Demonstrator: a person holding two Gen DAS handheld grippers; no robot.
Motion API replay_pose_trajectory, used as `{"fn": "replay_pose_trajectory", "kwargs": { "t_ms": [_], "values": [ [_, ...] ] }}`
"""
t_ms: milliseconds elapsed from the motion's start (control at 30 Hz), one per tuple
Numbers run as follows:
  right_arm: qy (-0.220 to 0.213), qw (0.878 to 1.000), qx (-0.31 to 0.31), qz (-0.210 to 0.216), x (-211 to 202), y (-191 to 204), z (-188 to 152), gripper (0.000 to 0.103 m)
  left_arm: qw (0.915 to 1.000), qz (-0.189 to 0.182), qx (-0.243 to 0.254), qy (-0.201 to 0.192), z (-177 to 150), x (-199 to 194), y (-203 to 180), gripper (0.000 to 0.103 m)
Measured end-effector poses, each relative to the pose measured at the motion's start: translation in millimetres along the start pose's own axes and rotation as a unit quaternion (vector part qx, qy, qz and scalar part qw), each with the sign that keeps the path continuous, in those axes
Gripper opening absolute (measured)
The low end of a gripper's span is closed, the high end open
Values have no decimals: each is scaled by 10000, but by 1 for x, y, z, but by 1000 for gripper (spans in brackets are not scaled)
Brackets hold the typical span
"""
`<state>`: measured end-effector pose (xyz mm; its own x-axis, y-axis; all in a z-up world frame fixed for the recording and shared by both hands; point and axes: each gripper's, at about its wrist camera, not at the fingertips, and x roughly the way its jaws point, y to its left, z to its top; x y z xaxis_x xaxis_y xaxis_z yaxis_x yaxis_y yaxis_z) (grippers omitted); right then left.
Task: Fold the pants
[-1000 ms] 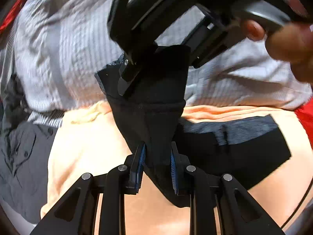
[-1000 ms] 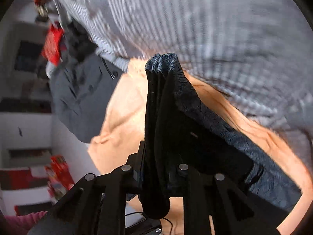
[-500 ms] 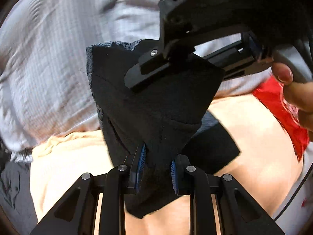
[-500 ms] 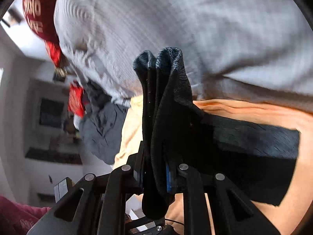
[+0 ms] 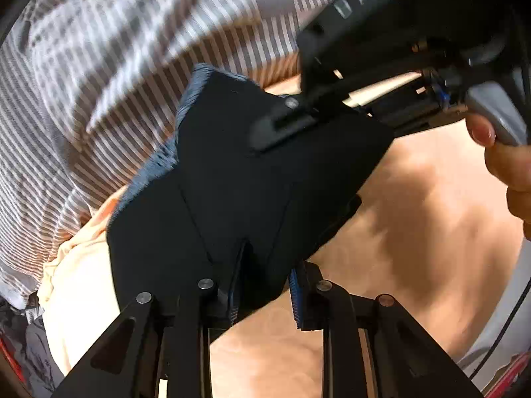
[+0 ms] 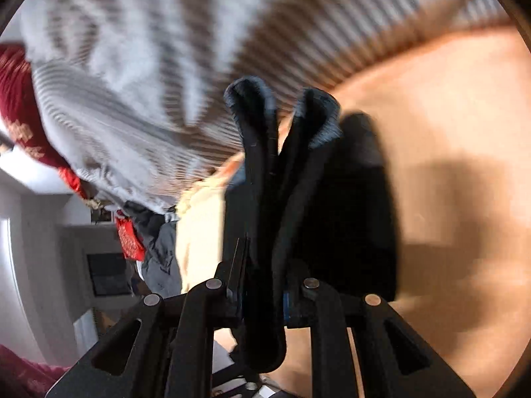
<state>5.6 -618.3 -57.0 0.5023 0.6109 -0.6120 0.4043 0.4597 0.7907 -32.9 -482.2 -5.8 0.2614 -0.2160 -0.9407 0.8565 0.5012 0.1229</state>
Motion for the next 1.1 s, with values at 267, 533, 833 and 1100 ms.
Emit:
{"fn": "replay_pose_trajectory", "kwargs": {
  "t_ms": [267, 533, 833, 1100],
  "values": [
    [-56, 9990, 208, -395, 0, -34, -6, 33, 9995, -77, -209, 222, -12, -6, 5, 55],
    [-674, 9823, -876, -1515, -30, 31, 20, 46, 9885, 284, -1482, -117, -12, -32, 82, 66],
    [-488, 9664, -1443, -2072, 34, 69, 85, 24, 9534, 85, -3006, 245, -20, 15, 166, 69],
    [-295, 9576, -1214, -2598, 18, 30, 73, 9, 9515, -311, -3000, 610, -45, 41, 159, 69]
  ]
}}
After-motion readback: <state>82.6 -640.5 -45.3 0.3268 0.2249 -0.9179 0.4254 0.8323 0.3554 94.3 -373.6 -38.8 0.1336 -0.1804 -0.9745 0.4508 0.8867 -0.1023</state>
